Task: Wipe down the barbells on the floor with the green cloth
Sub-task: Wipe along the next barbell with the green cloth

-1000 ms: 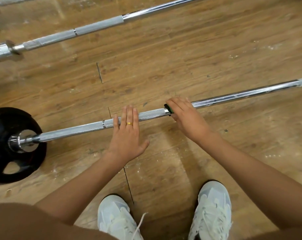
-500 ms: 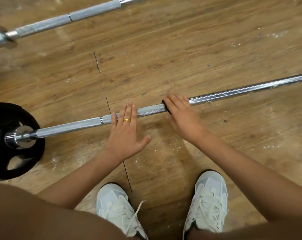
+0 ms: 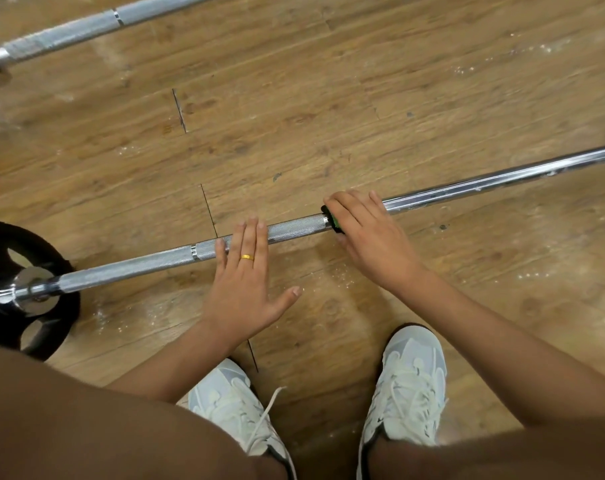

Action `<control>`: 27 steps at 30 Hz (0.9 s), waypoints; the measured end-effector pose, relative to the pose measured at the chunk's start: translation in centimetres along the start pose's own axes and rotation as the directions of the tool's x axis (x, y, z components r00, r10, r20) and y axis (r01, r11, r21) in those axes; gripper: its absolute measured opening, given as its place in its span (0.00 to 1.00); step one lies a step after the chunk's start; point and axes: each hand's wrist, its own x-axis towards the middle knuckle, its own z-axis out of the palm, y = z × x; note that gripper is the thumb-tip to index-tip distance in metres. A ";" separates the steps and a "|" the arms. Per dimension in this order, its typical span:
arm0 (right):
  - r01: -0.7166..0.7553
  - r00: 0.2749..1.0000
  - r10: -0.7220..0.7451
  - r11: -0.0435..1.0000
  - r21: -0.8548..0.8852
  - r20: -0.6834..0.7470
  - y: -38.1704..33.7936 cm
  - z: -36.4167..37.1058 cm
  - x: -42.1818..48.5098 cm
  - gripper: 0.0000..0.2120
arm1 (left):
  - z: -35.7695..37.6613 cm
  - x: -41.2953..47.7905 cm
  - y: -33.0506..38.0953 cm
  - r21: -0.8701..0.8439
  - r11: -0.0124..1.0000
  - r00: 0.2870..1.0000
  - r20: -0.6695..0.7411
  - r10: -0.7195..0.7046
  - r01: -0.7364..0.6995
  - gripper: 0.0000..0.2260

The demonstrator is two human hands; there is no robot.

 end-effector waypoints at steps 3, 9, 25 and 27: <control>-0.049 0.998 0.050 0.998 0.026 -0.046 -1.1 0.6 -1.2 0.28 | 0.2 -0.9 0.6 -0.001 1.000 1.000 0.007 -0.007 0.007 0.49; 0.033 0.999 -0.033 0.999 -0.018 -0.027 -3.1 1.7 -2.7 0.35 | 0.9 -2.7 1.3 0.030 1.000 1.000 0.007 0.009 -0.009 0.49; -0.150 0.989 0.150 0.988 0.046 0.007 -3.7 0.5 -7.1 0.37 | 3.5 -6.6 2.1 0.050 0.996 0.995 -0.063 0.072 -0.069 0.48; -0.153 0.988 0.154 0.986 0.063 0.002 -4.9 0.7 -7.4 0.37 | 3.7 -7.0 2.2 0.046 0.996 0.994 -0.076 0.080 -0.076 0.48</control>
